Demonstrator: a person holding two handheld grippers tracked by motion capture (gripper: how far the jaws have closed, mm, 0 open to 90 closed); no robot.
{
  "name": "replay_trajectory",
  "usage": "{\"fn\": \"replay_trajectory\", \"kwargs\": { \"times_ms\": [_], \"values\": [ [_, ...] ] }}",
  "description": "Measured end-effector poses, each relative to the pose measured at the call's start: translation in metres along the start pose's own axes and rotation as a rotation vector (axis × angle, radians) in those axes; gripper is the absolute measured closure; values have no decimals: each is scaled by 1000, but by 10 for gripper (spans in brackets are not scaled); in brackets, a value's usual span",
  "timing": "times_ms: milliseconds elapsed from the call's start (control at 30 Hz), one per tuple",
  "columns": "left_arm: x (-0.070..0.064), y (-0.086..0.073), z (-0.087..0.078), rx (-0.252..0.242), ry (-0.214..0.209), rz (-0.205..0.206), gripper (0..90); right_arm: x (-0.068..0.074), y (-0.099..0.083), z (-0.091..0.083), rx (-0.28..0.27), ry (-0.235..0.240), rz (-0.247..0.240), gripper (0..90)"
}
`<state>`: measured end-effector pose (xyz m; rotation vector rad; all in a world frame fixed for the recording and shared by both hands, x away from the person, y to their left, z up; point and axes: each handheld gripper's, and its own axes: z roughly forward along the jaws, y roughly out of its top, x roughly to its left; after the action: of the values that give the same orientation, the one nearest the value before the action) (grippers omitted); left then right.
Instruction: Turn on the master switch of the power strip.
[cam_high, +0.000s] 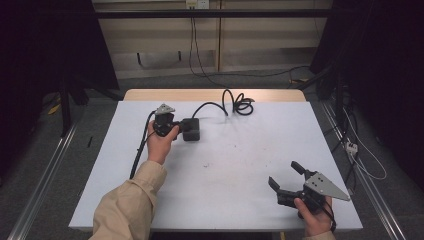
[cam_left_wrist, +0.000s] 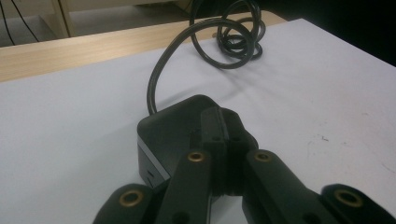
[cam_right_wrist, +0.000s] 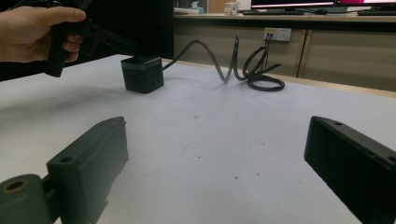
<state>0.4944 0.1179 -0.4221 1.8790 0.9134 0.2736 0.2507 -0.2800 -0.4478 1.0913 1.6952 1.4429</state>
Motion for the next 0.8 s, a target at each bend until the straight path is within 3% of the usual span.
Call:
{"fn": "replay_trajectory", "kwargs": {
  "times_ms": [800],
  "values": [
    [-1, -2, 5, 11, 14, 5, 900, 0, 0, 0, -3, 1, -9, 58]
  ]
}}
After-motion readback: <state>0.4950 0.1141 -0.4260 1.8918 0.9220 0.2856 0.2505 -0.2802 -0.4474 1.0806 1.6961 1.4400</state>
